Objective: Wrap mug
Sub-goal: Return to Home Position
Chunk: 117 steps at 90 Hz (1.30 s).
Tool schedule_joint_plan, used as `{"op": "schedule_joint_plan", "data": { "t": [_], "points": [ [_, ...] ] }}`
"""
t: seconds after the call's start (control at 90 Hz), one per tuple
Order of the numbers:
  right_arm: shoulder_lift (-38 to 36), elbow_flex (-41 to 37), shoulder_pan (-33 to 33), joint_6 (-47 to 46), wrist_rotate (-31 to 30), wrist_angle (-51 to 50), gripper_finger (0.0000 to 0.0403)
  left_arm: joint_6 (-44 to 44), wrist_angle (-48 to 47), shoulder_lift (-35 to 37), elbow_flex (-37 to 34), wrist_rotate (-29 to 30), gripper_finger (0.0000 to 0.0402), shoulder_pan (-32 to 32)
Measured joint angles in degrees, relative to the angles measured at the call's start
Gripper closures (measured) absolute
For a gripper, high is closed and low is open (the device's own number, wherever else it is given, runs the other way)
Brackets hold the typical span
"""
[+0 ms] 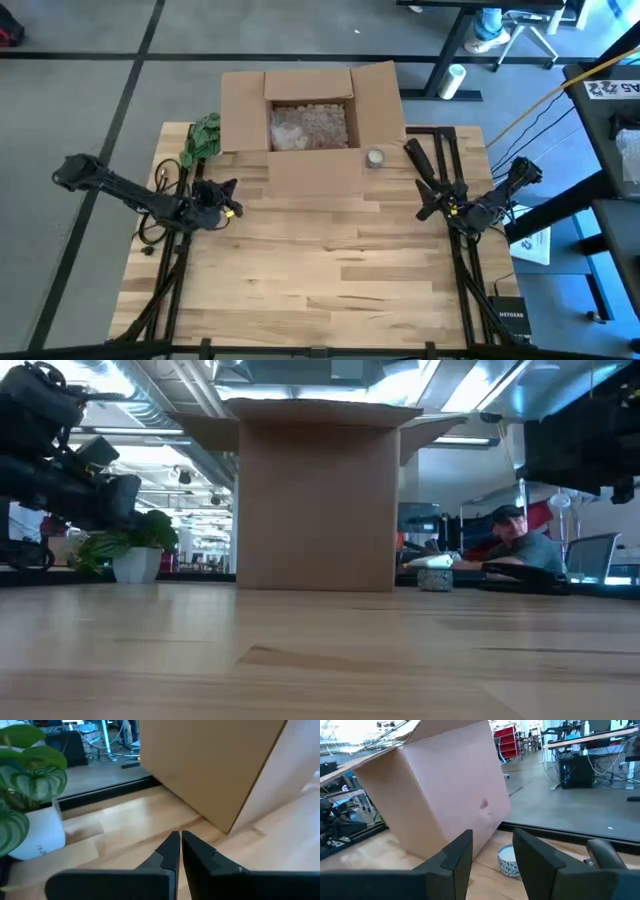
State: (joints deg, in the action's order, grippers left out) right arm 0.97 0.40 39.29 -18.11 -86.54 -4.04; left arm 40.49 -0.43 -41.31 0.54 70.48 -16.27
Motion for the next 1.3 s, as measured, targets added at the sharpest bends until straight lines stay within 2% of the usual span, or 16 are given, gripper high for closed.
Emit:
{"op": "schedule_joint_plan", "data": {
  "t": [0.278, 0.756, 1.3],
  "points": [
    [0.0, 0.0, 0.1, 0.6, 2.4, 0.9, 0.0276, -0.5, 0.0, -0.6, 0.0, -0.1, 0.0402, 0.0],
    [0.0, 0.0, 0.1, 0.5, 3.6, 1.0, 0.0276, -12.2, 0.0, -0.6, 0.0, 0.0, 0.0402, 0.0],
    [0.0, 0.0, 0.1, 0.4, 3.6, 1.1, 0.0276, -12.5, 0.0, -0.6, 0.0, 0.0, 0.0402, 0.0]
  ]
}}
